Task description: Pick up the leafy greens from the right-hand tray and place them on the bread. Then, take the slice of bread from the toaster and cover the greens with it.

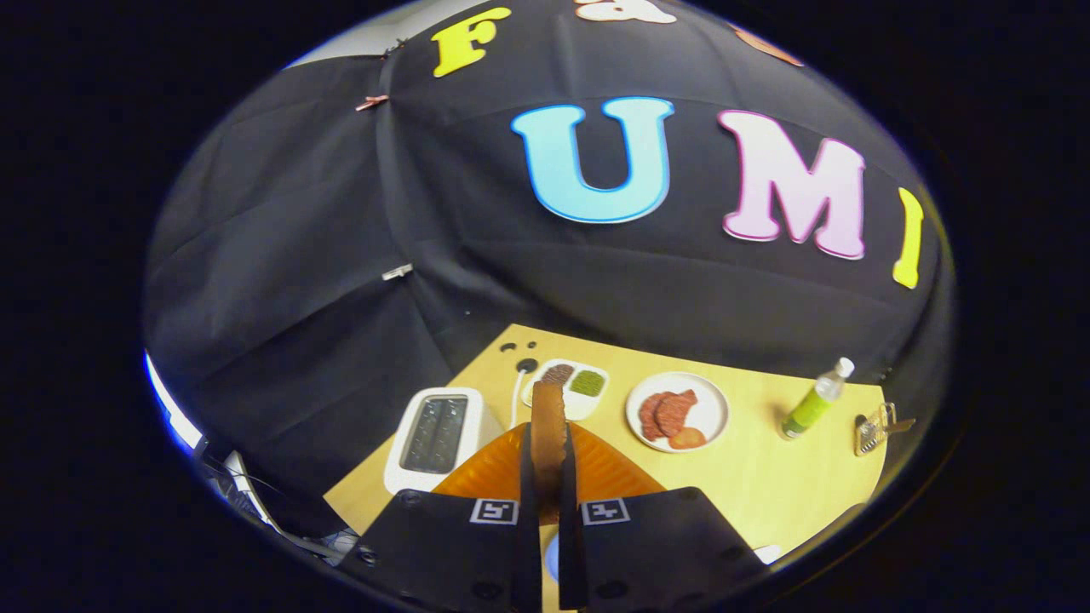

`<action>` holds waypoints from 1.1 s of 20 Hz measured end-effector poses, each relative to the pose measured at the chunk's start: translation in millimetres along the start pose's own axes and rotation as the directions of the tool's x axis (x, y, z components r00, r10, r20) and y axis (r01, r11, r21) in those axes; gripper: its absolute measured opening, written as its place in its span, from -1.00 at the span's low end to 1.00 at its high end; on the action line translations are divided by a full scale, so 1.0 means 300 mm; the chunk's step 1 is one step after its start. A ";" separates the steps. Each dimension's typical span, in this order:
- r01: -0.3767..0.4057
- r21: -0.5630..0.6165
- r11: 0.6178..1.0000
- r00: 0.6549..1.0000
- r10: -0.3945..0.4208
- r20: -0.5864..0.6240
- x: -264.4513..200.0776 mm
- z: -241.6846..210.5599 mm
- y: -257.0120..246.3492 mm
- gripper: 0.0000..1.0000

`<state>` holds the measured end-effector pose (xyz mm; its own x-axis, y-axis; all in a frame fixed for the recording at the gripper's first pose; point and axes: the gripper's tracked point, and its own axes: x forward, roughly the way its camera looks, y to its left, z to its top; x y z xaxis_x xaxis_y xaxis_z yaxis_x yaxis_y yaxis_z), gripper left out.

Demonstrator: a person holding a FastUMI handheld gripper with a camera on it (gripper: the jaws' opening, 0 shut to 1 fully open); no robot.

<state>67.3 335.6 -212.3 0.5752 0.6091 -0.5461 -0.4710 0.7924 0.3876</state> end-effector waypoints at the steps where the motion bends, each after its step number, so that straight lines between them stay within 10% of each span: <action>1: 0.025 0.019 1.000 1.000 -0.025 -0.011 -0.015 -0.043 -0.041 -0.75; 8: 0.159 0.105 0.982 0.984 -0.149 -0.095 -0.034 -0.361 -0.264 -0.76; 22: 0.173 0.332 0.928 0.978 -0.122 -0.167 0.104 -0.662 -0.262 -0.76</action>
<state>-10.6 285.4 -407.2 0.5085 0.4932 -0.7058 -0.1159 0.8514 0.5115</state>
